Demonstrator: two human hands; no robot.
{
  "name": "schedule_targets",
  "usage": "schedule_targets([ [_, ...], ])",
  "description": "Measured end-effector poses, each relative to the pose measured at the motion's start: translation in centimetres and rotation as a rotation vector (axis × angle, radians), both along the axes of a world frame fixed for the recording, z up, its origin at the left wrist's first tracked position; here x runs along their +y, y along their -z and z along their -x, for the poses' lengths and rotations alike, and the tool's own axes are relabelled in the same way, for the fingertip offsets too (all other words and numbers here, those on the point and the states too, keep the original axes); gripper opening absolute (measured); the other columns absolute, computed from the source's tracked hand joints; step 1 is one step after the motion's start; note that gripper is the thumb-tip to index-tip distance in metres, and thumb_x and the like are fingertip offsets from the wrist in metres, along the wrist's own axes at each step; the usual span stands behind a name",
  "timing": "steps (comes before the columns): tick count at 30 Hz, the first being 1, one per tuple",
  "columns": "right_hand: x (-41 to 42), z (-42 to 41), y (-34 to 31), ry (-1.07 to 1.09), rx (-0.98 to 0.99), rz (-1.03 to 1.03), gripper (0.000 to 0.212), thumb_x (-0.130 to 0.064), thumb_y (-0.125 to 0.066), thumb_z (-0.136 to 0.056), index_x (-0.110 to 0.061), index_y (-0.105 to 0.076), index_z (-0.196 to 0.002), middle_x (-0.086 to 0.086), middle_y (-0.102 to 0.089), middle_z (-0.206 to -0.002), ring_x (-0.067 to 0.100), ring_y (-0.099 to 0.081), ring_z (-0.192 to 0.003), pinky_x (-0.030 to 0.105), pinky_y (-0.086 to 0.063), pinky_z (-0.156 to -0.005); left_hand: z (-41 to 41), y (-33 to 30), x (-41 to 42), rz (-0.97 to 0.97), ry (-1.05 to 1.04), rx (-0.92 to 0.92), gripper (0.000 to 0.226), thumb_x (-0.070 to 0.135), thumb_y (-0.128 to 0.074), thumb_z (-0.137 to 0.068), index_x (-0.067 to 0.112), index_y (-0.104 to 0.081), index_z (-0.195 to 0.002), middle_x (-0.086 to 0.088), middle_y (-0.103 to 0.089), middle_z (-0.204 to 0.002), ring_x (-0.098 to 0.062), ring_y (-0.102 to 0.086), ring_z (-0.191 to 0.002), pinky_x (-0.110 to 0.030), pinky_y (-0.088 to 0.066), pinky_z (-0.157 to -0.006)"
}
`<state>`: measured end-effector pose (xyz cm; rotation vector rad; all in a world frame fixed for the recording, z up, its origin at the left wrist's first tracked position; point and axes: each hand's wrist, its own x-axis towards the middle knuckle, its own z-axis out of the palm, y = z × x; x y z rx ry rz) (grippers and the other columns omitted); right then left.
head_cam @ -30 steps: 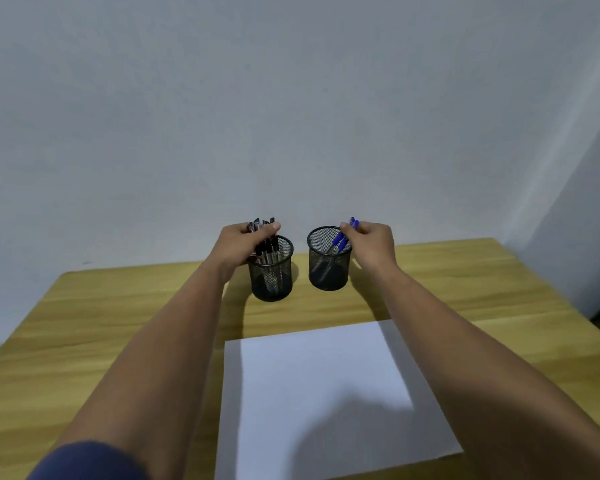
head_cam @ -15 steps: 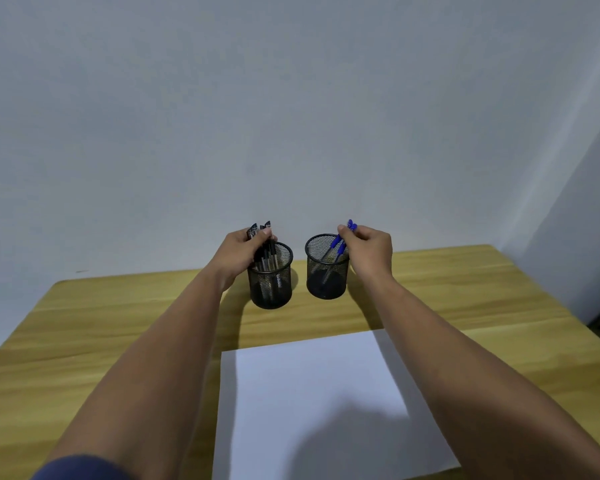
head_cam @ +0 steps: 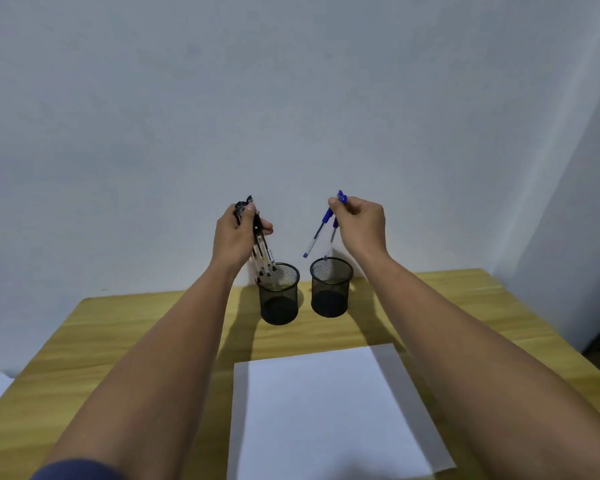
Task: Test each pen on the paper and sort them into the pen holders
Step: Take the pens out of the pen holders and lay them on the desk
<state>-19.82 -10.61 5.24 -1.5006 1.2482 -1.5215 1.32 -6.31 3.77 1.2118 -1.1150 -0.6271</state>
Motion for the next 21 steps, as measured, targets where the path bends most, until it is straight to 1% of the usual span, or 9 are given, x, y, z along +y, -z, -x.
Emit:
schedule_targets([
  [2,1.1,-1.0,-1.8,-0.041,0.026,0.008,0.039,-0.029,-0.071,-0.101,0.007,-0.074,-0.088,0.008,-0.059,-0.07,0.002,-0.049,-0.052,0.014,-0.041,-0.055,-0.7,-1.9,1.5,0.015,-0.003,0.002,0.029,0.033,-0.043,-0.108,0.006,-0.054,-0.105,-0.014,-0.076,-0.09,-0.024,-0.077,-0.083,-0.036,-0.06,-0.078],
  [4,2.3,-2.3,-3.0,-0.091,0.053,0.006,0.039,-0.028,-0.072,-0.101,0.008,-0.074,-0.087,0.005,-0.057,-0.069,-0.002,-0.045,-0.045,0.012,-0.038,-0.052,-1.8,-3.3,3.3,-0.003,-0.013,-0.01,0.028,0.033,-0.043,-0.108,0.007,-0.054,-0.105,-0.015,-0.076,-0.091,-0.024,-0.077,-0.083,-0.036,-0.06,-0.073],
  [6,3.7,-4.0,-3.3,-0.164,0.066,-0.038,0.036,-0.028,-0.073,-0.1,0.006,-0.075,-0.086,0.003,-0.056,-0.071,0.001,-0.047,-0.053,0.016,-0.041,-0.057,-3.2,-4.1,5.2,-0.046,-0.007,-0.02,0.027,0.03,-0.042,-0.109,0.006,-0.055,-0.106,-0.016,-0.076,-0.091,-0.026,-0.077,-0.083,-0.034,-0.058,-0.07],
  [9,5.2,-6.6,-2.3,-0.284,0.058,-0.13,0.03,-0.027,-0.076,-0.098,0.003,-0.08,-0.095,0.007,-0.067,-0.086,0.015,-0.061,-0.079,0.033,-0.057,-0.08,-5.3,-3.8,7.8,-0.155,0.003,-0.062,0.028,0.028,-0.043,-0.109,0.004,-0.056,-0.103,-0.018,-0.076,-0.09,-0.028,-0.075,-0.082,-0.032,-0.057,-0.074],
  [10,5.8,-7.4,-1.7,-0.326,0.062,-0.165,0.031,-0.026,-0.076,-0.097,0.004,-0.08,-0.097,0.009,-0.068,-0.088,0.018,-0.062,-0.081,0.036,-0.058,-0.081,-6.1,-3.3,8.7,-0.211,-0.009,-0.096,0.028,0.029,-0.043,-0.109,0.005,-0.056,-0.101,-0.018,-0.077,-0.09,-0.029,-0.075,-0.083,-0.033,-0.057,-0.076],
  [13,7.8,-9.8,0.8,-0.423,0.099,-0.289,0.031,-0.023,-0.074,-0.099,0.007,-0.077,-0.104,0.011,-0.07,-0.09,0.019,-0.063,-0.074,0.019,-0.049,-0.057,-8.6,-0.7,11.1,-0.405,-0.057,-0.217,0.029,0.033,-0.043,-0.108,0.009,-0.058,-0.1,-0.009,-0.079,-0.086,-0.025,-0.074,-0.082,-0.032,-0.049,-0.07],
  [17,8.9,-13.1,5.1,-0.476,0.195,-0.479,0.026,-0.026,-0.076,-0.096,0.0,-0.078,-0.101,0.009,-0.075,-0.091,0.018,-0.068,-0.07,0.031,-0.049,-0.069,-11.3,3.5,12.7,-0.596,-0.093,-0.31,0.027,0.031,-0.044,-0.107,0.009,-0.057,-0.098,-0.006,-0.079,-0.084,-0.018,-0.059,-0.064,-0.027,-0.036,-0.053],
  [19,8.9,-14.9,7.2,-0.504,0.256,-0.553,0.022,-0.024,-0.078,-0.094,-0.003,-0.073,-0.09,0.011,-0.074,-0.09,0.022,-0.067,-0.068,0.031,-0.048,-0.066,-12.6,5.6,13.0,-0.665,-0.113,-0.335,0.03,0.03,-0.046,-0.106,0.006,-0.061,-0.096,-0.01,-0.078,-0.088,-0.017,-0.055,-0.057,-0.026,-0.037,-0.053],
  [21,8.9,-16.6,9.0,-0.518,0.314,-0.596,0.025,-0.021,-0.078,-0.094,-0.008,-0.065,-0.077,0.014,-0.071,-0.082,0.024,-0.062,-0.06,0.03,-0.045,-0.058,-13.8,7.5,12.9,-0.727,-0.138,-0.371,0.039,0.033,-0.049,-0.105,-0.001,-0.066,-0.093,-0.011,-0.076,-0.086,-0.022,-0.058,-0.063,-0.028,-0.04,-0.059],
])
